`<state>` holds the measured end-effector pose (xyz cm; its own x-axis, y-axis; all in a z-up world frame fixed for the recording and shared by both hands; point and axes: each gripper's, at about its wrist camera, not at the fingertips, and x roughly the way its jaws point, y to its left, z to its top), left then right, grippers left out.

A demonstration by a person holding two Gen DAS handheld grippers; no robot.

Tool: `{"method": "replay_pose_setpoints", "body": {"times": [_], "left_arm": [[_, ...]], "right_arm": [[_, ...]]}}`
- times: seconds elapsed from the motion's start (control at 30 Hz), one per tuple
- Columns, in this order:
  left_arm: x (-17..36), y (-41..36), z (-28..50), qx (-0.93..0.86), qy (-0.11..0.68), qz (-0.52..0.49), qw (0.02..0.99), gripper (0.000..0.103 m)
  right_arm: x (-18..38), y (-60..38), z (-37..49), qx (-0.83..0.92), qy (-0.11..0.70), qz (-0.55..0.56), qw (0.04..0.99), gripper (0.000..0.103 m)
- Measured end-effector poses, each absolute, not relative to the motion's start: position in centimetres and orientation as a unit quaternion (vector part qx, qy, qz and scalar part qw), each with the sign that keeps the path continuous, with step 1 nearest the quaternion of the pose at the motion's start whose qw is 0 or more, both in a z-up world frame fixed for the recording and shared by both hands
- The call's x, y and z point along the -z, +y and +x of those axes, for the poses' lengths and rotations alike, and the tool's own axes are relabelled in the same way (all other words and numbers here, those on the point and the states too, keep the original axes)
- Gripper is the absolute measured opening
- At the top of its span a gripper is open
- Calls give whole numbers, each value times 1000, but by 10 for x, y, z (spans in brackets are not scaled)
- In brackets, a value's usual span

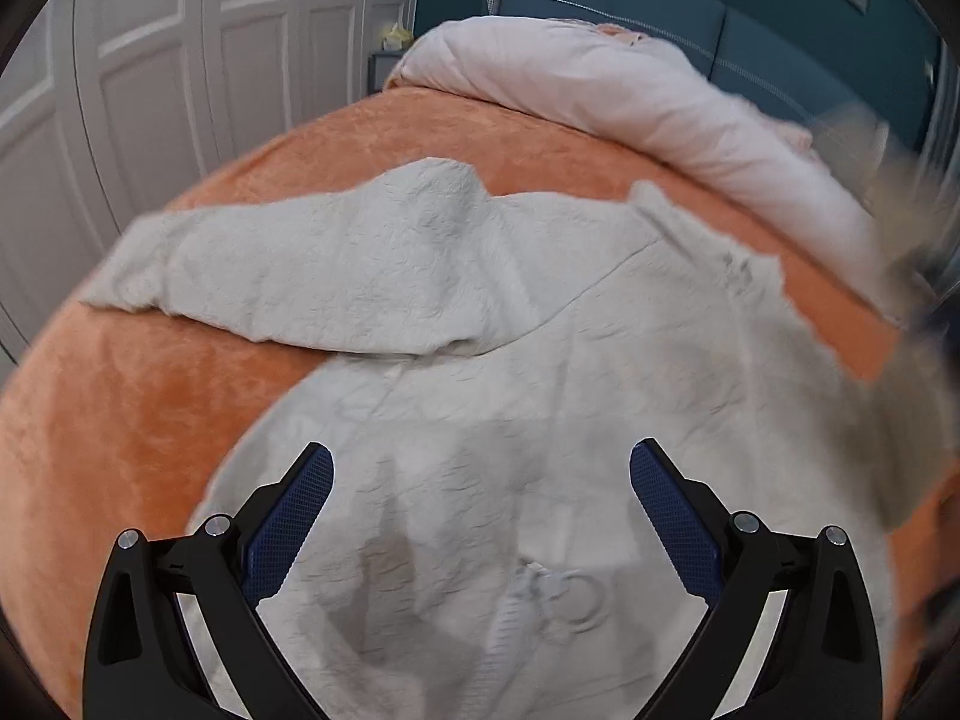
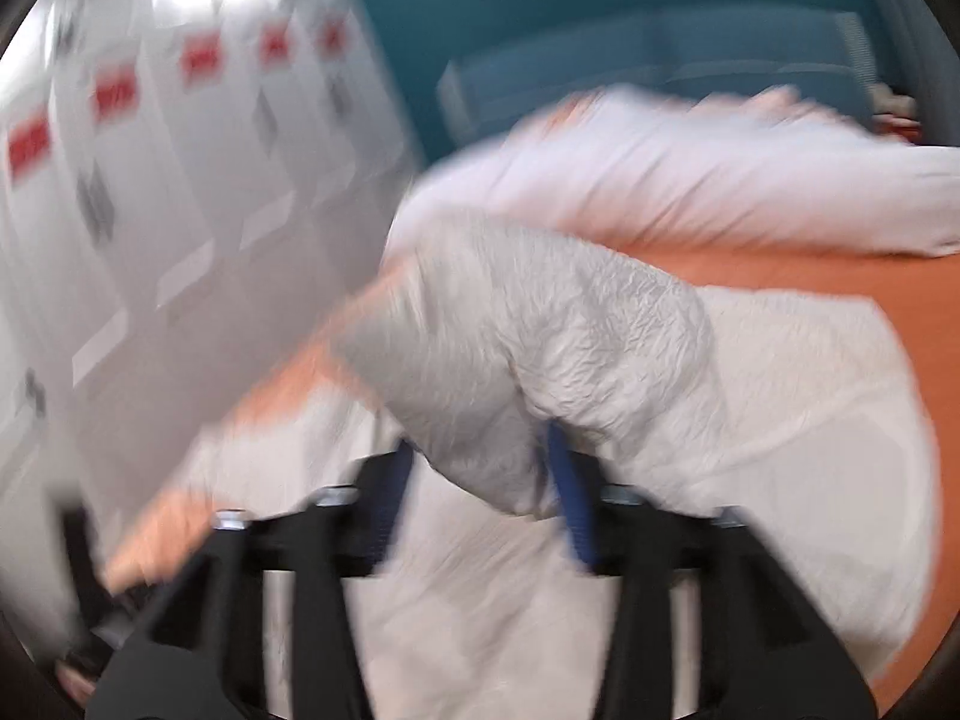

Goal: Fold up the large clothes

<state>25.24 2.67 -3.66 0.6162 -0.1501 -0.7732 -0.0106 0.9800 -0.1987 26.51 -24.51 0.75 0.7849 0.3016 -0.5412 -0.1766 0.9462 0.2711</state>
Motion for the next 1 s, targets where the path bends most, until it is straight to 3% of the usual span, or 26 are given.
{"method": "replay_pose_setpoints", "body": {"times": [0.1,0.17,0.4,0.47,0.5,0.53,0.57,0.63,0.73,0.8,0.93,1.0], "left_arm": [[35,32,262,68,447,-143,880,98],[38,32,271,79,452,-165,873,98],[79,-16,334,116,493,-196,840,98],[95,-34,354,118,511,-190,830,90],[99,-39,360,113,512,-179,833,70],[103,-47,368,110,510,-160,838,50],[102,-52,372,116,509,-148,840,41],[91,-60,377,129,492,-128,851,10],[63,-58,376,134,440,-115,880,5],[59,-53,376,124,425,-113,889,4],[113,-55,382,96,475,-70,872,8],[120,-57,376,95,459,-65,881,9]], "right_arm": [[22,-207,245,-150,328,90,928,48],[28,-220,218,-139,331,113,926,54],[47,-362,168,45,339,211,916,61],[52,-394,163,91,333,245,906,62],[57,-409,171,112,332,261,899,62],[61,-416,173,121,334,267,896,56],[67,-422,182,126,344,266,891,44],[68,-421,199,122,356,261,889,23],[50,-416,193,102,317,249,910,2],[50,-413,197,89,310,244,915,2],[115,-409,224,103,412,227,877,0],[93,-403,224,113,394,211,887,2]]}}
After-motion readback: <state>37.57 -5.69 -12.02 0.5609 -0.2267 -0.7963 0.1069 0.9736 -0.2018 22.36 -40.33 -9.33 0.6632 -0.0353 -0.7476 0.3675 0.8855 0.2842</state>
